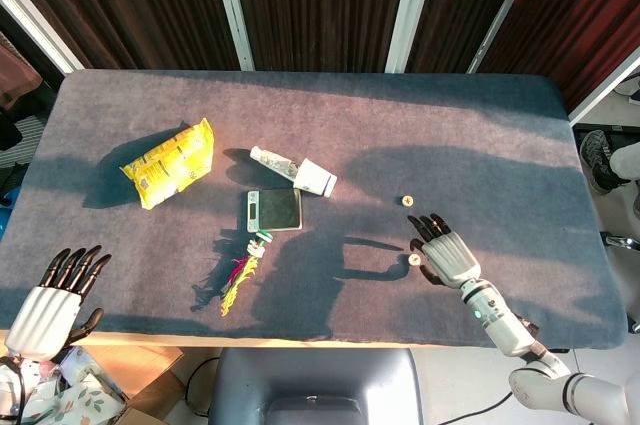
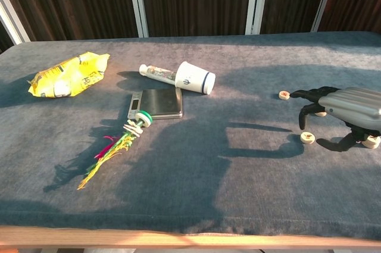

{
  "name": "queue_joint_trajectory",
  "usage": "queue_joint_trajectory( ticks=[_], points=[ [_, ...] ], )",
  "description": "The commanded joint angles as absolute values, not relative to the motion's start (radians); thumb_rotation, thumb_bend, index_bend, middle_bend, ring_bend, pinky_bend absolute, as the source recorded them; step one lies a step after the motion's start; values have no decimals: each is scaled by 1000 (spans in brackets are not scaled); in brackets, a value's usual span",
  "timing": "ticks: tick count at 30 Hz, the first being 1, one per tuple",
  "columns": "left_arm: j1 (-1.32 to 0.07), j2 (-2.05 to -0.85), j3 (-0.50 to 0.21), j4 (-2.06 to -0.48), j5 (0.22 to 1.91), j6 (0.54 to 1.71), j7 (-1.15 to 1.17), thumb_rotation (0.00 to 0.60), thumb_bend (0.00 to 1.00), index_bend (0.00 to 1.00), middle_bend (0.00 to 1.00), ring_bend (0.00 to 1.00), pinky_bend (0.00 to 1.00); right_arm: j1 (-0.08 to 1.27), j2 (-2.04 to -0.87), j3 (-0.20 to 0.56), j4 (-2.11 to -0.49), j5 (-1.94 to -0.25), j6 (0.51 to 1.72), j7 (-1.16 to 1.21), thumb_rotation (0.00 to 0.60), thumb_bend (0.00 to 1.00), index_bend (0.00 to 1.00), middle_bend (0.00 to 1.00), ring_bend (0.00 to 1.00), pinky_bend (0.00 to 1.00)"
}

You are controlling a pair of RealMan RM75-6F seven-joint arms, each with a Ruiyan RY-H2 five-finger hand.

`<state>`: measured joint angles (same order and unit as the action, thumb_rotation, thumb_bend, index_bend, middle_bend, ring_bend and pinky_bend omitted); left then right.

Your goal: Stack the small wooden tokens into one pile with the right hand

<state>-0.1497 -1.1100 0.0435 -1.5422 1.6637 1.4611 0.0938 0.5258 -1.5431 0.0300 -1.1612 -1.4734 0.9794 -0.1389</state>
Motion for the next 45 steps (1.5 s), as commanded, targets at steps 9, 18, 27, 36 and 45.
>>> queue_joint_trajectory(
  ticks=[9,18,27,36,45],
  points=[
    [-149,-1108,45,-1543,1667,1463,90,600,363,0,0,0,41,533,-1564,25,-1143,-1467,971,-144,600,524,541,0,0,0],
    [-150,-1108,44,-1543,1666,1462,91,600,363,0,0,0,41,530,-1565,26,-1145,-1465,988,-152,600,524,613,0,0,0],
    [-149,-1109,45,-1542,1667,1463,95,600,363,0,0,0,41,474,-1470,-14,-1245,-1555,1143,-144,600,524,618,0,0,0],
    [-150,-1115,46,-1543,1668,1459,108,600,363,0,0,0,41,402,-1385,-64,-1255,-1598,1233,-108,600,524,618,0,0,0],
    [-151,-1117,45,-1542,1664,1454,114,600,363,0,0,0,41,382,-1411,-55,-1150,-1552,1193,-82,600,524,618,0,0,0]
  ],
)
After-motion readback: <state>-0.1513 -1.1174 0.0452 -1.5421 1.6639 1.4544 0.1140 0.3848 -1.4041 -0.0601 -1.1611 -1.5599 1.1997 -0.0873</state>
